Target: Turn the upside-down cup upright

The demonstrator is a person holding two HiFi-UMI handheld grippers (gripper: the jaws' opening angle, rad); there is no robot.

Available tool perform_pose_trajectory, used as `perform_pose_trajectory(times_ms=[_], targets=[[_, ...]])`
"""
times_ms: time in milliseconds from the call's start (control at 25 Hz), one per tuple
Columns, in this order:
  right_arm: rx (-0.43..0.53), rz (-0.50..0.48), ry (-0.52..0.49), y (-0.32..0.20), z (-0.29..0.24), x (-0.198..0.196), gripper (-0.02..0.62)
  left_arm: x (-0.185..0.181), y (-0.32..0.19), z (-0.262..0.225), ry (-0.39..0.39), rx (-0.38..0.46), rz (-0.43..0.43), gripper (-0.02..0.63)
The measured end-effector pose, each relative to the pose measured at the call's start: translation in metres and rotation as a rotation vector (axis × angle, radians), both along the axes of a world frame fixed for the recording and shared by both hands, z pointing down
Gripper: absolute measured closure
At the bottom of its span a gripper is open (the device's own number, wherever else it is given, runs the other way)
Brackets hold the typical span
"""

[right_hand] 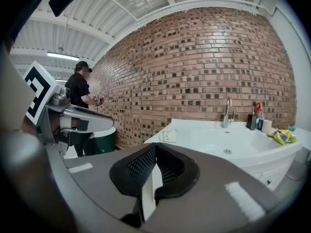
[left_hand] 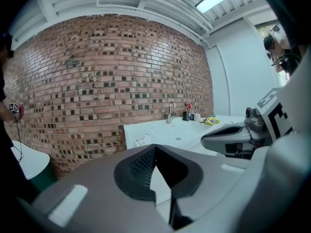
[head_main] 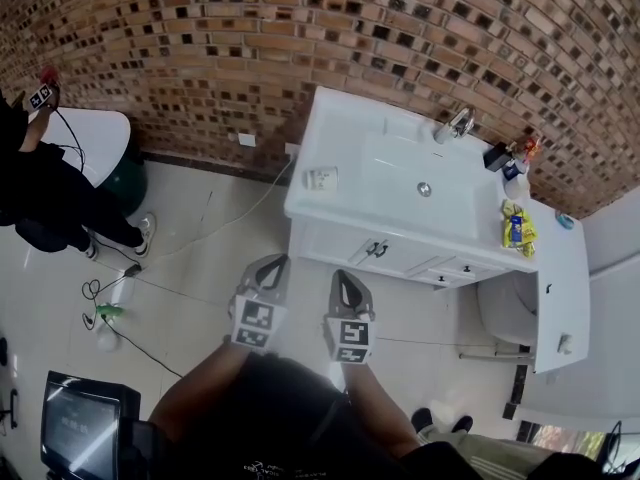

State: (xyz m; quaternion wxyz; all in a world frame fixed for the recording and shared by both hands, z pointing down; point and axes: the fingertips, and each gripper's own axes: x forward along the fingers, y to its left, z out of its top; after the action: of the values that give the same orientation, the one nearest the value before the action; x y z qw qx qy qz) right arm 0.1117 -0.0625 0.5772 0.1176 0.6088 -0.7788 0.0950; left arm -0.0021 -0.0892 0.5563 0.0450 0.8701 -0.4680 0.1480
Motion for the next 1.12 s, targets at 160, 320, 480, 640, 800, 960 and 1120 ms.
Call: perform_pose_trajectory(times_ms=[160, 320, 480, 640, 800, 960, 1120], targets=[[0.001, 0.021, -0.004, -0.023, -0.007, 0.002, 0.580, -0.003, -0.024, -0.001, 0.023, -0.009, -0.009, 0.612], [0.015, 0.044, 0.001, -0.047, -0.016, 0.006, 0.580, -0.007, -0.052, -0.005, 0.105, -0.040, -0.036, 0.612], [0.037, 0.064, -0.001, -0.066, -0.027, 0.007, 0.581, -0.007, -0.072, -0.012, 0.161, -0.049, -0.047, 0.612], [0.036, 0.087, -0.004, -0.080, -0.028, 0.005, 0.580, -0.008, -0.086, -0.012, 0.170, -0.048, -0.043, 0.612], [0.030, 0.111, 0.002, -0.092, -0.027, 0.003, 0.580, -0.015, -0.102, -0.011, 0.162, -0.047, -0.048, 0.612], [0.027, 0.125, 0.013, -0.103, -0.030, -0.002, 0.580, -0.021, -0.115, -0.014, 0.168, -0.037, -0.054, 0.612], [0.031, 0.132, 0.020, -0.112, -0.033, -0.011, 0.580, -0.026, -0.118, -0.015, 0.177, -0.029, -0.017, 0.612]])
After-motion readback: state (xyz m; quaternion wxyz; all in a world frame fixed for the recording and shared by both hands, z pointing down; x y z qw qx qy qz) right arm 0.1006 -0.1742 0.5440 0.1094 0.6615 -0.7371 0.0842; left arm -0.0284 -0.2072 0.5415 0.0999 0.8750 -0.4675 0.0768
